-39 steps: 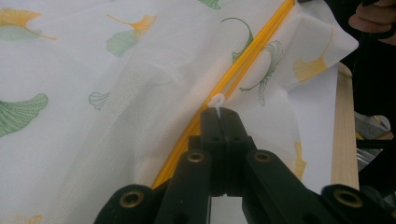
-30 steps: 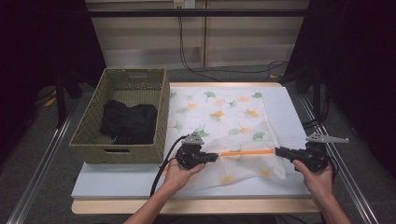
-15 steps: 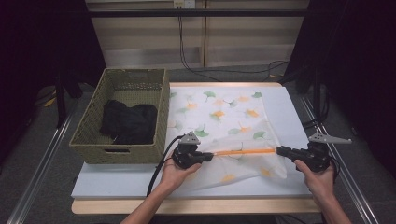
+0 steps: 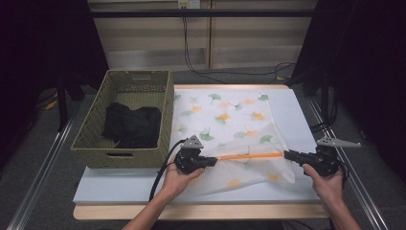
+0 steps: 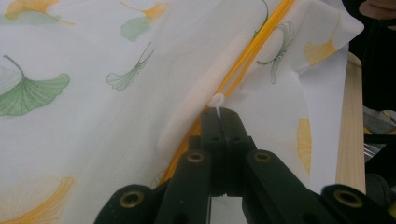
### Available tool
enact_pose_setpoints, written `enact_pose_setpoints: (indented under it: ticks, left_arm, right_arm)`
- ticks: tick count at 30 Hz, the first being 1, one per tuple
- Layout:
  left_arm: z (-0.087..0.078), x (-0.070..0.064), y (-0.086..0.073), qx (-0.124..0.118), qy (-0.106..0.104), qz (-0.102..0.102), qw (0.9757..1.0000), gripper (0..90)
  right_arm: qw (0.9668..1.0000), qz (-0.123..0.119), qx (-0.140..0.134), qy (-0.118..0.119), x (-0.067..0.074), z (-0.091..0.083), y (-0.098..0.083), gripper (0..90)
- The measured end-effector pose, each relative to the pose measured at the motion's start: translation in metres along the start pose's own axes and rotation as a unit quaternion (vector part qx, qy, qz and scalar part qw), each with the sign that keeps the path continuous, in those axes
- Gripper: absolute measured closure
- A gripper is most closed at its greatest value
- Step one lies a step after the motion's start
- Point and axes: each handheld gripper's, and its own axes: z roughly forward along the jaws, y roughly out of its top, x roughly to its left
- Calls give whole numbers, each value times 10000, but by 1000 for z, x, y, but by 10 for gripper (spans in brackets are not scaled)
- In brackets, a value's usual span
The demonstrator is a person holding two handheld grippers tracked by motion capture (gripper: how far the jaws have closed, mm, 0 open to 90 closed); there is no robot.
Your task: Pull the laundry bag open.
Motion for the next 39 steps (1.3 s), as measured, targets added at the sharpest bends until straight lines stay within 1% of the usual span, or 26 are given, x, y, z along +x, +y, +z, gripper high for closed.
enact_pose_setpoints:
  ticks: [1, 3, 4, 5, 7, 8, 9, 11, 13, 14, 18, 19, 20, 21, 23, 25, 27, 29, 30, 31, 33, 35, 36, 37, 38, 39]
  left_arm:
    - [0, -1, 0, -18, -2, -1, 10000, 900]
    - [0, -2, 1, 57, 29, 66, 10000, 900]
    - [-1, -1, 1, -25, -26, 21, 10000, 900]
    - [-2, 0, 1, -66, -45, 17, 10000, 900]
    - [-4, 0, 0, -5, 8, 2, 10000, 900]
    - [-5, 1, -1, 64, 49, 43, 10000, 900]
    - [-6, 1, -2, 51, 61, 11, 10000, 900]
    - [-8, 3, -4, 31, 18, -28, 10000, 900]
    - [-8, 2, -4, 90, 65, 8, 9999, 900]
    - [-8, 2, -3, 59, 70, -14, 10000, 900]
    - [-12, 3, -4, 97, 81, 33, 9999, 900]
    - [-14, 4, -5, 117, 133, 18, 9998, 900]
    - [-16, 5, -6, 51, 129, -31, 9999, 900]
    - [-17, 6, -7, 53, 130, -39, 9999, 900]
    - [-18, 6, -9, -27, 87, -101, 9999, 900]
    - [-18, 4, -9, -4, 123, -33, 9999, 900]
    - [-20, 4, -8, 1, 103, 0, 9999, 900]
    - [-21, 4, -8, 30, 129, 6, 9999, 900]
    - [-21, 4, -9, -8, 110, -8, 9999, 900]
    - [-22, 4, -9, 77, 155, 48, 9998, 900]
    - [-20, 3, -10, 38, 120, -11, 9999, 900]
    - [-20, 4, -11, 64, 107, 7, 9999, 900]
    - [-20, 3, -10, 104, 165, 29, 9998, 900]
    - [-19, 4, -11, 60, 122, -21, 9999, 900]
    - [-20, 5, -12, 97, 146, 33, 9998, 900]
    - [-21, 5, -13, 88, 133, 18, 9999, 900]
  right_arm:
    - [10000, 18, 4, 24, 0, 0, 0, 854]
    - [10000, 11, 23, -13, 0, 1, 0, 854]
    - [10000, 19, 13, -18, 0, 0, 0, 854]
    - [10000, 32, 6, 3, 0, 0, 0, 854]
    - [10000, 19, 22, -22, 1, 0, 0, 854]
    - [10000, 8, 18, -15, 1, 0, 0, 854]
    - [10000, 21, 20, -10, 1, 1, 0, 854]
    - [10000, -1, 27, -32, 0, 1, -1, 854]
    - [10000, -3, 36, -32, 0, 2, -1, 854]
    - [10000, -2, 59, -38, 0, 2, -1, 854]
    - [10000, -15, 42, -17, 1, 2, 0, 854]
    - [10000, -4, 38, -5, 1, 2, 0, 854]
    - [10000, -21, 38, -14, 1, 2, -1, 854]
    - [10000, -21, 42, -16, 1, 2, -1, 853]
    - [10000, -5, 35, 10, 1, 2, -1, 853]
    - [10000, -30, 27, 5, 1, 2, -1, 853]
    - [10000, -20, 27, 15, 1, 2, -1, 853]
    - [10000, -25, 15, 31, 2, 2, -1, 853]
    - [10000, -30, 17, 20, 2, 2, -1, 853]
    - [10000, -40, 30, 17, 2, 3, -1, 853]
    - [10000, -26, 47, 27, 3, 3, -1, 853]
    - [10000, -39, 23, 16, 2, 3, -1, 853]
    - [10000, -47, 33, 16, 1, 2, -1, 853]
    - [10000, -34, 29, 11, 1, 2, -1, 853]
    - [10000, -14, 35, 19, 0, 2, -1, 853]
    - [10000, -20, 43, -3, 0, 2, -1, 853]
